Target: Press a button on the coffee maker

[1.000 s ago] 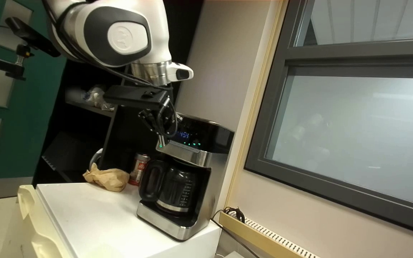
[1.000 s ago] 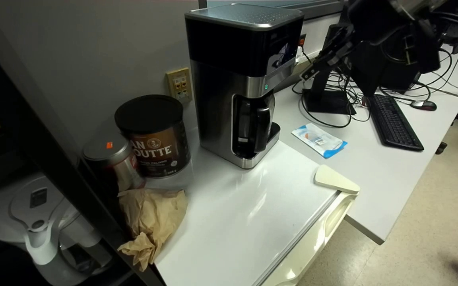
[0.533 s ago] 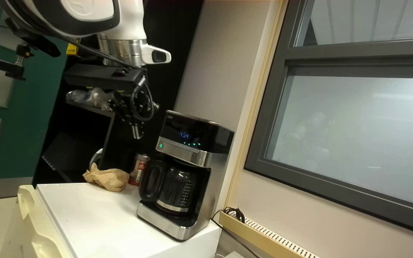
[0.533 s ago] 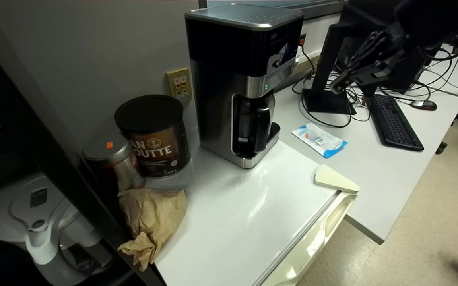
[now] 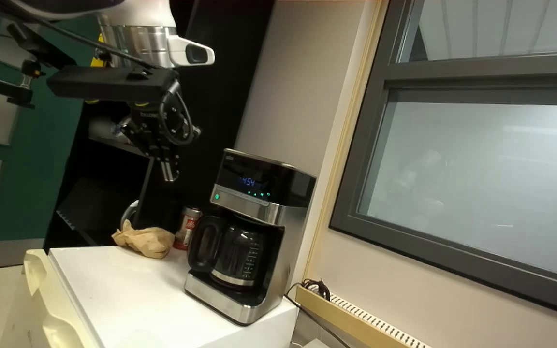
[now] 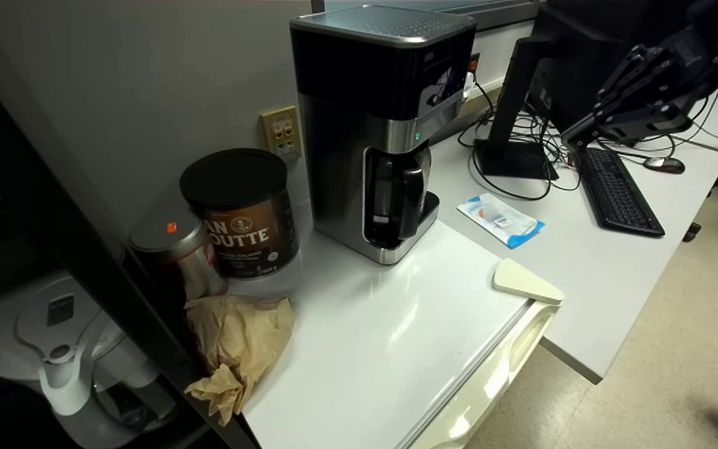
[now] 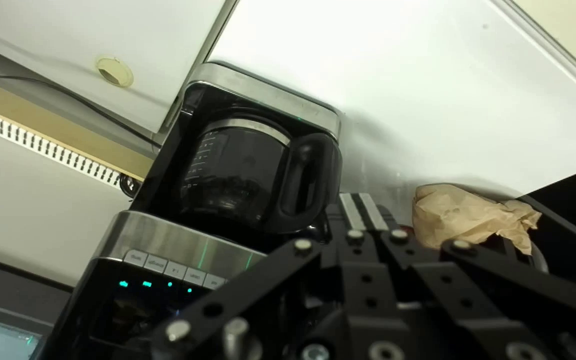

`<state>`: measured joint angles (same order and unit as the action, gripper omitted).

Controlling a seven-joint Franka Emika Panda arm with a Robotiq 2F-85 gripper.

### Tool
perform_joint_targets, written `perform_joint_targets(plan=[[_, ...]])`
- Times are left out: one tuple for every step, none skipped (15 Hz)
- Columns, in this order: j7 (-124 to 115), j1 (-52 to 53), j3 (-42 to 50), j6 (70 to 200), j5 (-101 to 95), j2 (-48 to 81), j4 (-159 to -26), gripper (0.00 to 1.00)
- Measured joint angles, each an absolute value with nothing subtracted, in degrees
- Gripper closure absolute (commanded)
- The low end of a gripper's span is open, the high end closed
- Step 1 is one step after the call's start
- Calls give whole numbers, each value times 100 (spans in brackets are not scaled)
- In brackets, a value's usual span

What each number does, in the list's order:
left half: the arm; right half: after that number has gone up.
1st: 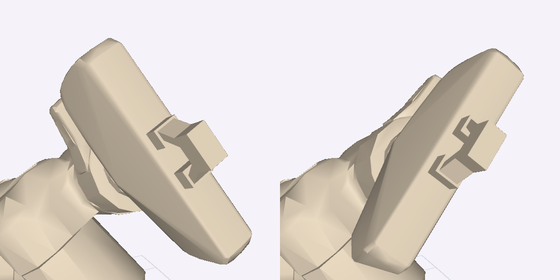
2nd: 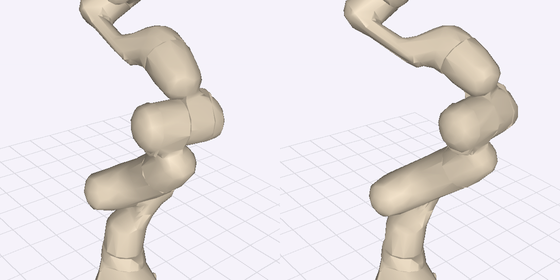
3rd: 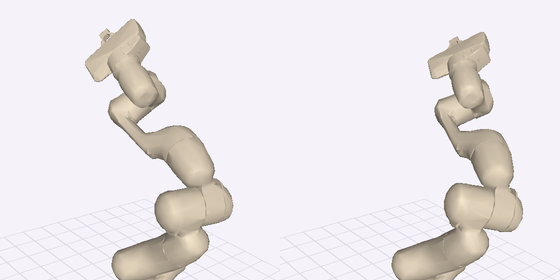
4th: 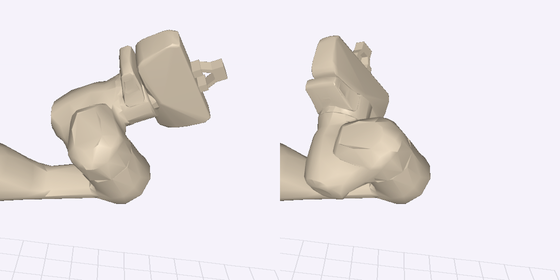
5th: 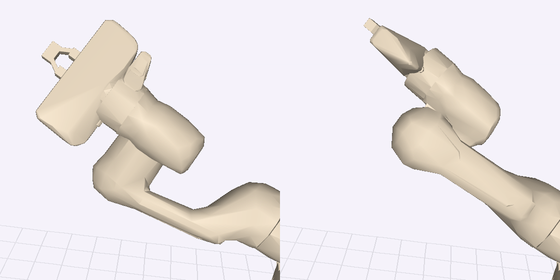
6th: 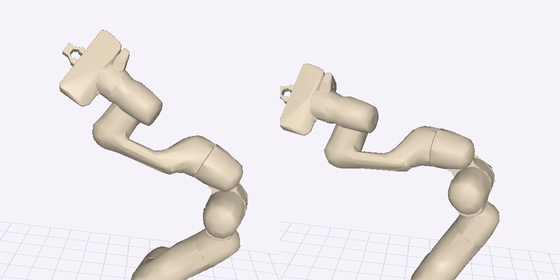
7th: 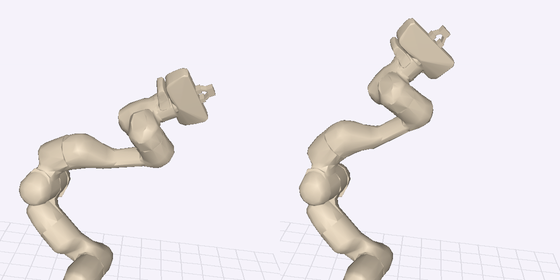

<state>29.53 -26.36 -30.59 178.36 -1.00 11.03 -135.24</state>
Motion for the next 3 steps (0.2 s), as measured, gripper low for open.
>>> perform_joint_targets(plan=[[3007,-2710,-3114,17904,-101,1058,-13587,100],[3067,-2777,-3160,17968,-101,1020,-13645,100],[3116,-2838,-3205,18020,-102,988,-13690,100]])
